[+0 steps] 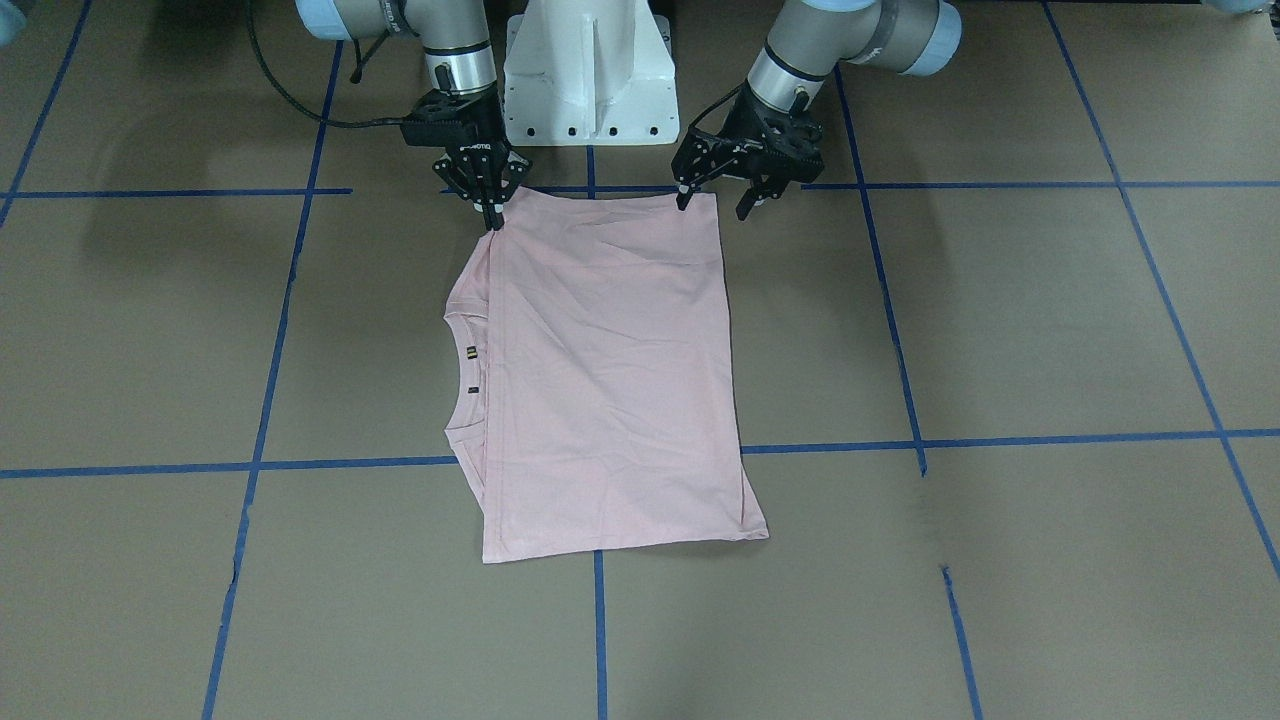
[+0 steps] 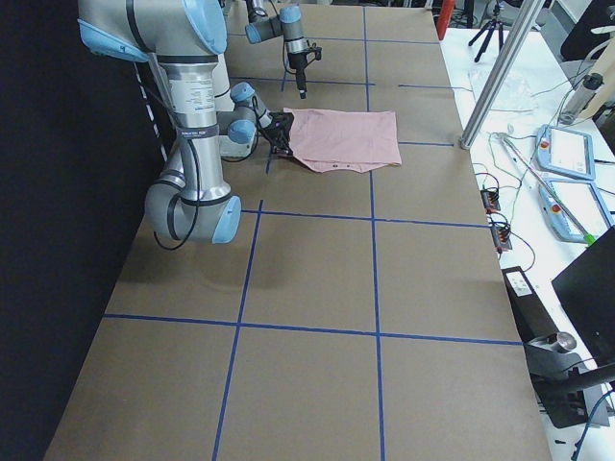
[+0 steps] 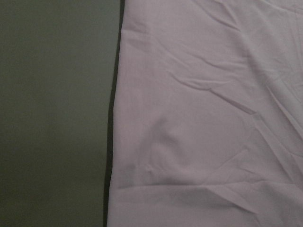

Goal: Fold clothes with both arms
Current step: 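Grasp the near corners of the shirt with both grippers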

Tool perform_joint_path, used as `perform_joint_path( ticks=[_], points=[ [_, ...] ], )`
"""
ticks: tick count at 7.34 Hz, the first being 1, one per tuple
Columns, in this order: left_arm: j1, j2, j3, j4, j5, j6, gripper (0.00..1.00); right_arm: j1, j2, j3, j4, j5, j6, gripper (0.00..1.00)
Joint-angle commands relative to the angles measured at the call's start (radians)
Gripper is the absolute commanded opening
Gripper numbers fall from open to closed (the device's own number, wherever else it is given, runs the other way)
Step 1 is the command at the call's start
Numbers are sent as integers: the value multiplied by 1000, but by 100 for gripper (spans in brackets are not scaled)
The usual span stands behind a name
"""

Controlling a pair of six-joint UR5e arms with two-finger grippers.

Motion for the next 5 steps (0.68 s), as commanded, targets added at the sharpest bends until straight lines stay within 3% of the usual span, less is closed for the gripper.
perform_joint_path(
  ticks=[1, 5],
  points=[
    [37, -1, 14, 37, 14, -35, 61, 0, 0, 0, 0, 0, 0, 0],
    [80, -2, 50, 37, 12, -36, 61, 0, -1, 0, 0, 0, 0, 0]
  ],
)
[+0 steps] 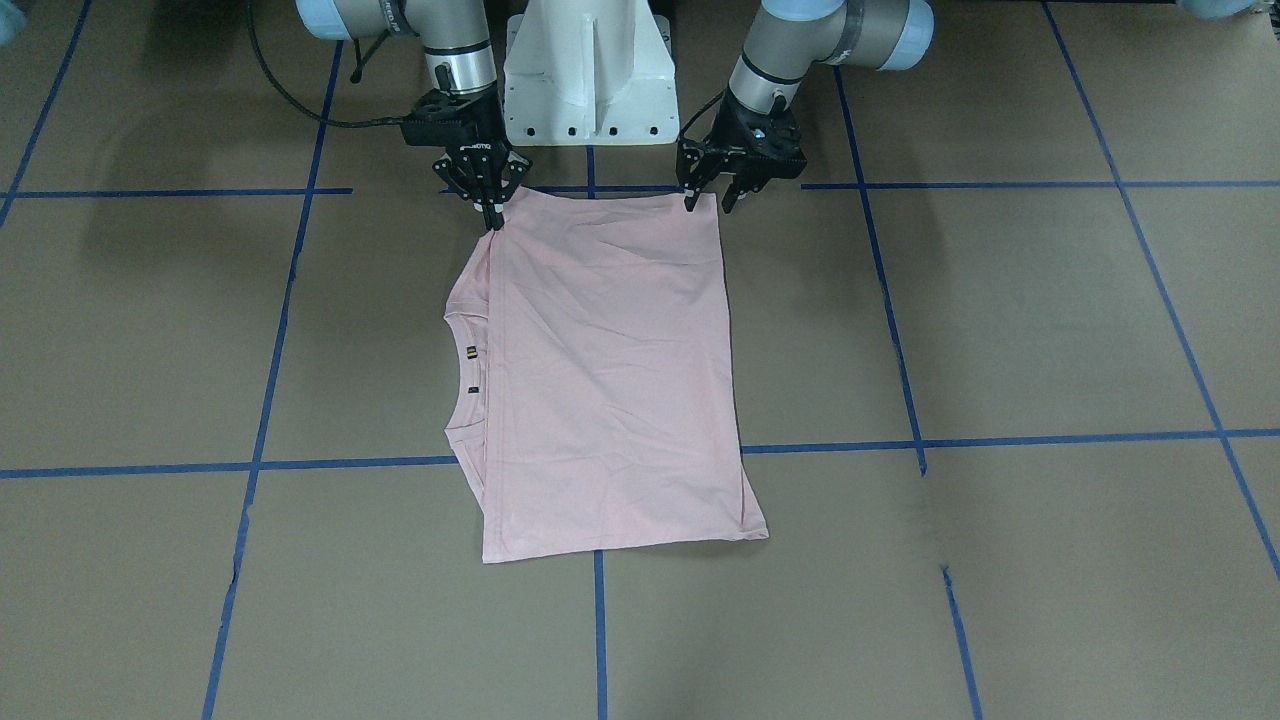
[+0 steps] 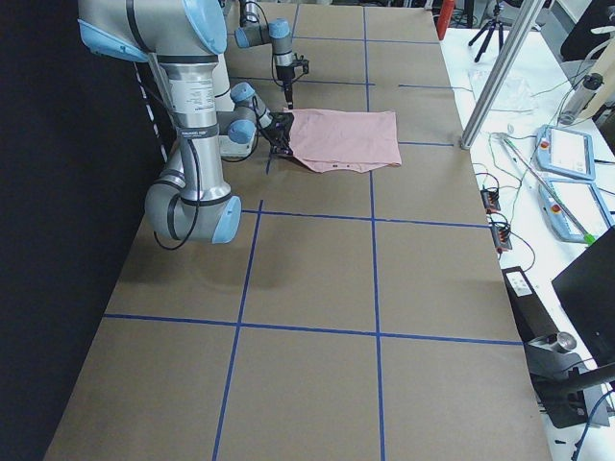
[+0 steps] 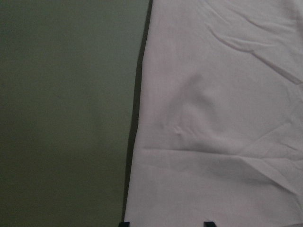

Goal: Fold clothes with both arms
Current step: 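Grasp the near corners of the shirt with both grippers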

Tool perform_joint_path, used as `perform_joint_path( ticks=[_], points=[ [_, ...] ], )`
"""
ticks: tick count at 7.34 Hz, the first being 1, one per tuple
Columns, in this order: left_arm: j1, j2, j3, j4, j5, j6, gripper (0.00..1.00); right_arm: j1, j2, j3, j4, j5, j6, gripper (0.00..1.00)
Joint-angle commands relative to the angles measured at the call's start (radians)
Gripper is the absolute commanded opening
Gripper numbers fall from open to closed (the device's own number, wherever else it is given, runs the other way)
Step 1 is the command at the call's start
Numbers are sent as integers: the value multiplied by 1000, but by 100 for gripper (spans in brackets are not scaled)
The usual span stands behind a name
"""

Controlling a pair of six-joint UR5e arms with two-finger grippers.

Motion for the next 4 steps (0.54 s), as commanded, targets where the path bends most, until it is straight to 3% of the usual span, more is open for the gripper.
perform_joint_path(
  ticks=[1, 4],
  points=[
    [12, -1, 17, -1, 0, 0, 61, 0, -1, -2, 0, 0, 1, 0],
    [26, -1, 20, -1, 0, -2, 53, 0, -1, -2, 0, 0, -1, 0]
  ],
)
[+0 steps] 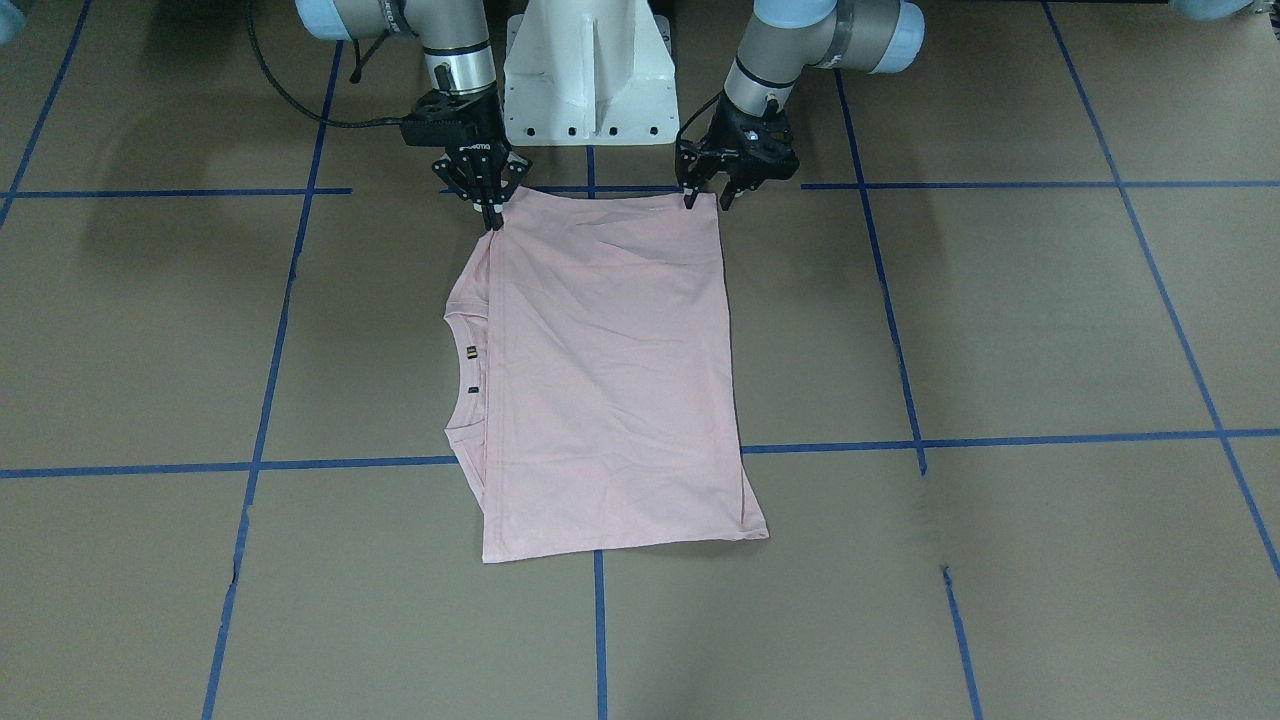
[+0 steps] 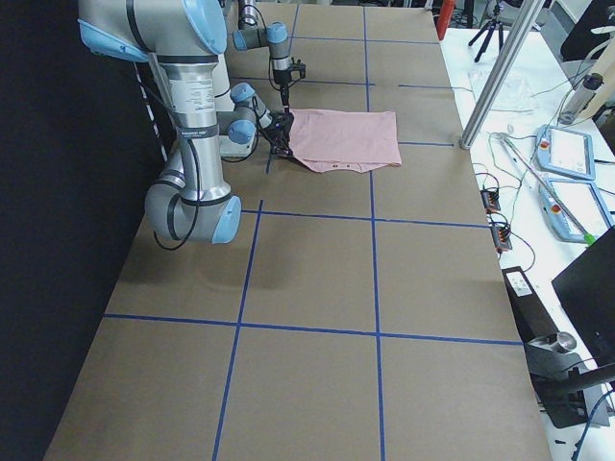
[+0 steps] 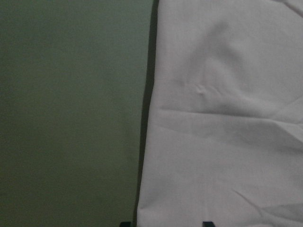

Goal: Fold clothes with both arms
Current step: 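Grasp the near corners of the shirt with both grippers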

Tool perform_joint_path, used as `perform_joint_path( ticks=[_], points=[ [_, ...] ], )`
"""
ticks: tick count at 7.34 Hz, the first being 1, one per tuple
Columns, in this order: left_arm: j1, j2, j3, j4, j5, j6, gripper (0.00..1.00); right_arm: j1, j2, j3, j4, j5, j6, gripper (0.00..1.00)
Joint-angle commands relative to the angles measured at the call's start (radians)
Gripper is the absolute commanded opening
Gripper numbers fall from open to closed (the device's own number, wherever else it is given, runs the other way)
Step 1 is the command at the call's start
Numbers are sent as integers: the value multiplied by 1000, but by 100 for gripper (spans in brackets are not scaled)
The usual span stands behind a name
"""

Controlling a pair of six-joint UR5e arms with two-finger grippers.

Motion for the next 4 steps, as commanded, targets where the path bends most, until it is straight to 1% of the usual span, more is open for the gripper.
perform_joint_path(
  ticks=[1, 2, 3, 4],
  points=[
    [10, 0, 1, 0, 0, -1, 52, 0, 0, -1, 0, 0, 0, 0],
    [14, -1, 3, 0, 0, -1, 48, 0, 0, -1, 0, 0, 0, 0],
    [14, -1, 3, 0, 0, -1, 36, 0, 0, -1, 0, 0, 0, 0],
    [14, 0, 3, 0, -2, 0, 11, 0, 0, -1, 0, 0, 0, 0]
  ],
)
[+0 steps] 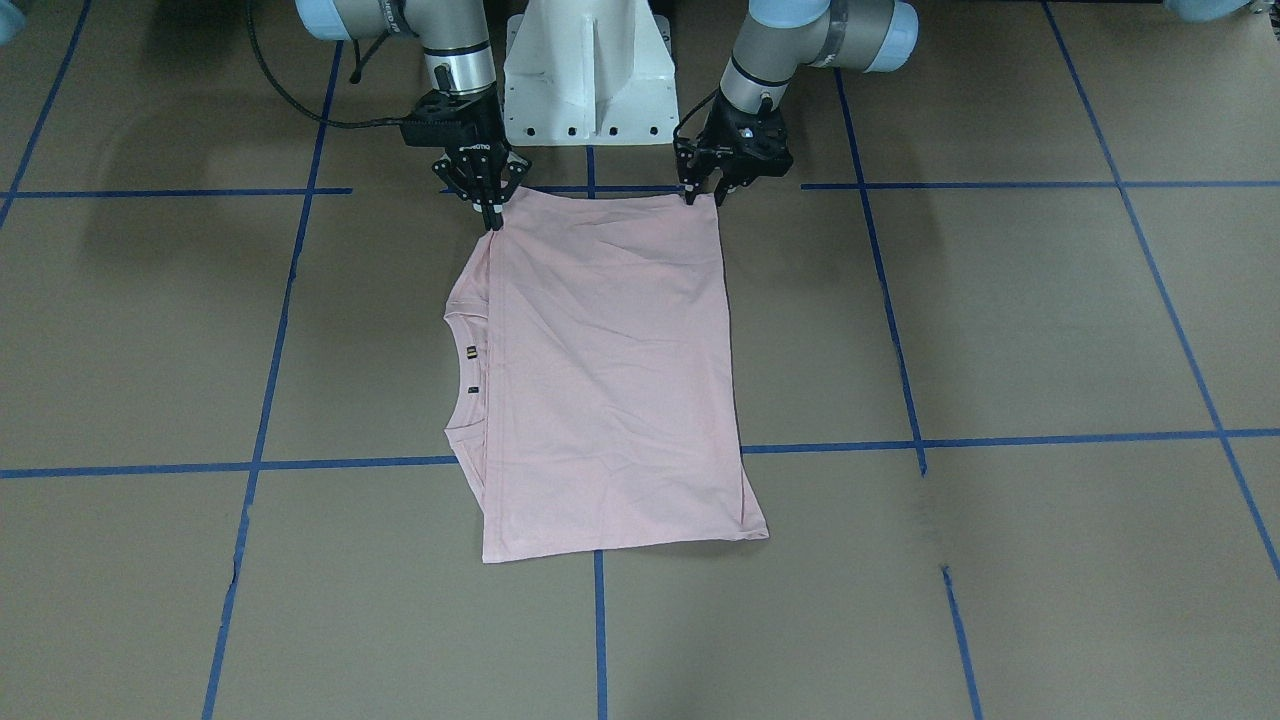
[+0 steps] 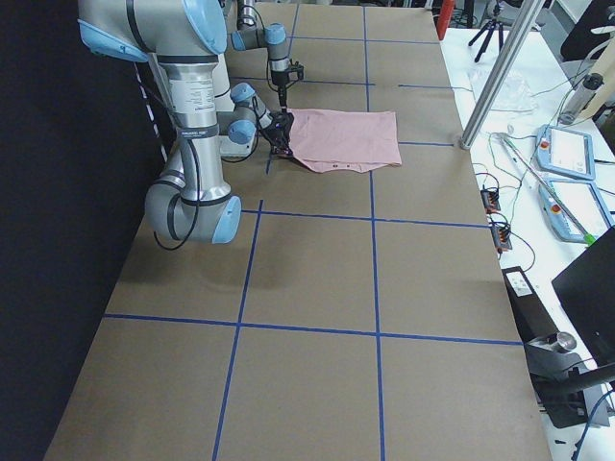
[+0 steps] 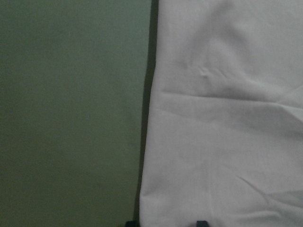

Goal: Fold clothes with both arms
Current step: 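Grasp the near corners of the shirt with both grippers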

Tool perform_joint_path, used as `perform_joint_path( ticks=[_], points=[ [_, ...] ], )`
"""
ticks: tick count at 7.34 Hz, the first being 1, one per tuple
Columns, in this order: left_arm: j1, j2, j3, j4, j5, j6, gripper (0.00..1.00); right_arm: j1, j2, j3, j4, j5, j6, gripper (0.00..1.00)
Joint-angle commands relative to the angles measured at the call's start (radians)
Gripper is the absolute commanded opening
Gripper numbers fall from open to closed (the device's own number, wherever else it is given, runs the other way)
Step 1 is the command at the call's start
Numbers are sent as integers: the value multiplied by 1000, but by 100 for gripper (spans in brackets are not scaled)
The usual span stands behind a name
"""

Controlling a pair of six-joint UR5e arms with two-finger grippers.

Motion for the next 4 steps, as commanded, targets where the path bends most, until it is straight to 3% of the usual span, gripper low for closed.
perform_joint_path(
  ticks=[1, 4],
  points=[
    [1, 0, -3, 0, -1, 3, 0, 0, 0, 0, 0, 0, 0, 0],
    [-5, 7, -68, 24, -10, 18, 0, 2, -15, 3, 0, 2, -6, 0]
  ],
)
